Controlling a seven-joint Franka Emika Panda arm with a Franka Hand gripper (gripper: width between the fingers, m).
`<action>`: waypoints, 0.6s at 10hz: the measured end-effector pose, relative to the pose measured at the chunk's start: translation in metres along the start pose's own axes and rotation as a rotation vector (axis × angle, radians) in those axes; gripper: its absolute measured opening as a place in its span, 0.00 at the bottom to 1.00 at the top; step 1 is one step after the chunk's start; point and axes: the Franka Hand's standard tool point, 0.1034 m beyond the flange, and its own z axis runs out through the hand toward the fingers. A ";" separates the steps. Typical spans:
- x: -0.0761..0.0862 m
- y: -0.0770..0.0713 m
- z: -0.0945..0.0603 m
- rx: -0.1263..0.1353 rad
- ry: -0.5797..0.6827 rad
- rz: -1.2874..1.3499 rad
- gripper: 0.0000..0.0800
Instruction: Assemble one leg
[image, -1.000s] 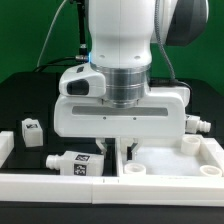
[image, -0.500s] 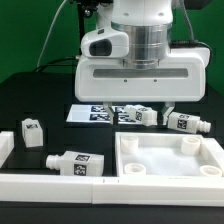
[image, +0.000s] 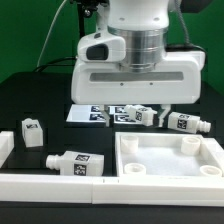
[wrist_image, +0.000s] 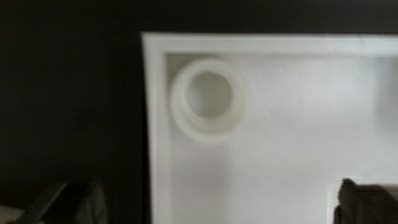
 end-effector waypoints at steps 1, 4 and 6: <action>-0.008 0.010 -0.001 -0.003 -0.011 -0.005 0.81; 0.003 0.024 -0.028 -0.002 0.003 0.023 0.81; 0.002 0.024 -0.027 -0.002 -0.001 0.022 0.81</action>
Offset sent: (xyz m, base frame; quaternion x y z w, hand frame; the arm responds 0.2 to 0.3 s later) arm 0.0000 0.0000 0.0000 0.0000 0.0000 0.0000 1.0000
